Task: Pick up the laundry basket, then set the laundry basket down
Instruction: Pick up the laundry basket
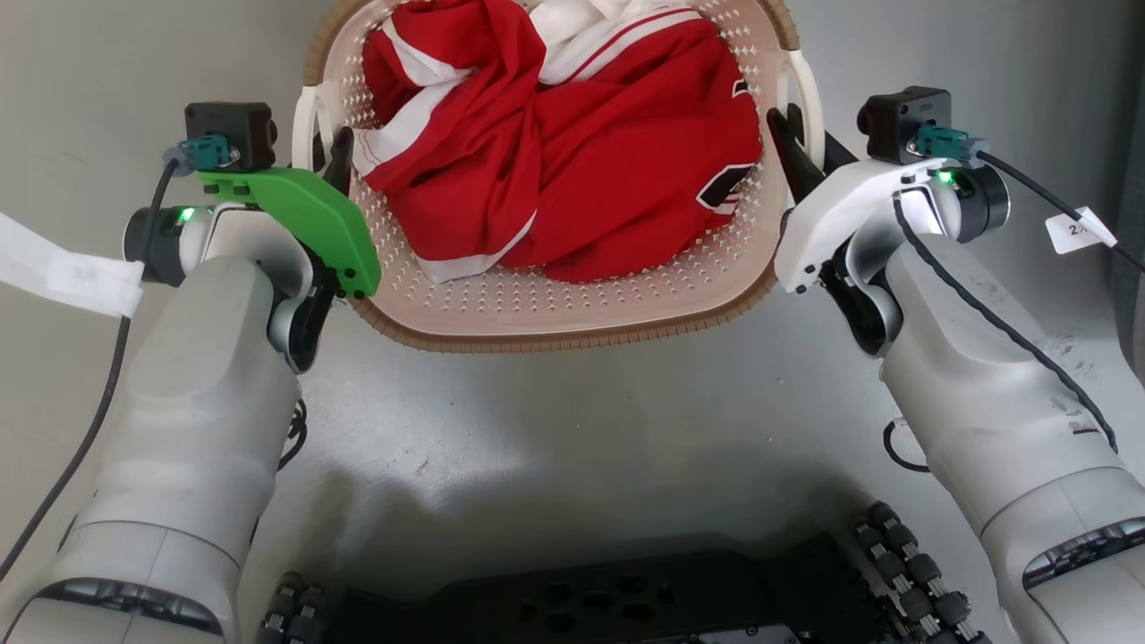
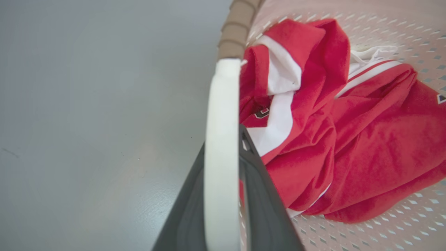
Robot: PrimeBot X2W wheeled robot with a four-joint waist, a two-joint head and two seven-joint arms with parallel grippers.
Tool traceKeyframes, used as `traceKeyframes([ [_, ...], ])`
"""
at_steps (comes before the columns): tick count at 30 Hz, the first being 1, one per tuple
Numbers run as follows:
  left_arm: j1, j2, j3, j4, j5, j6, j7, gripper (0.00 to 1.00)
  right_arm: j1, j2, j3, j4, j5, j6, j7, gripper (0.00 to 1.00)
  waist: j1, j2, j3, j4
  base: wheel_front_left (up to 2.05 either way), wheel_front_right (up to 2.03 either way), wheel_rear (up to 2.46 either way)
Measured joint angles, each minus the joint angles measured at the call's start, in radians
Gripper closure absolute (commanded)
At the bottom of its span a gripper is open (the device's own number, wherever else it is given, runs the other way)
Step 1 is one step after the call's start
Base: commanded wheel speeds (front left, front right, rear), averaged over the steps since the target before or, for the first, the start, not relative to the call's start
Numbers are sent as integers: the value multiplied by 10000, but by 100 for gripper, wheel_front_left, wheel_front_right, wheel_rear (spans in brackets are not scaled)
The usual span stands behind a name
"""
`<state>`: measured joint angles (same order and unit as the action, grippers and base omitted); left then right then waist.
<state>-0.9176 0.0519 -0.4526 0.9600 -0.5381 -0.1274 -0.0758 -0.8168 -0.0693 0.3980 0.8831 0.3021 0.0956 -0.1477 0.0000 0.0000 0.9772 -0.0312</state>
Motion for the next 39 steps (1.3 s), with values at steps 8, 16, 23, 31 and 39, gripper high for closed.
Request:
traceKeyframes([
  [8,-49,-59,-190,336,-328,0,-12,100,-171,58,77,474,71,19,-92,100,0,0,-145,23,0,0,0],
  [16,-46,-176,-416,627,-842,-2,148,100,-211,79,90,1101,203,121,-102,100,0,0,-582,11,0,0,0],
  [23,-35,-270,-623,805,-1478,-2,704,100,-212,119,67,1691,600,190,61,100,0,0,-1116,-28,0,0,0],
  [31,196,-301,-767,955,-2316,-2,1478,100,-210,217,182,2366,807,290,629,100,0,0,-1949,-70,0,0,0],
  [39,491,-290,-826,1037,-2888,-2,2059,100,-198,297,293,2784,1164,359,1154,100,0,0,-2778,-113,0,0,0],
])
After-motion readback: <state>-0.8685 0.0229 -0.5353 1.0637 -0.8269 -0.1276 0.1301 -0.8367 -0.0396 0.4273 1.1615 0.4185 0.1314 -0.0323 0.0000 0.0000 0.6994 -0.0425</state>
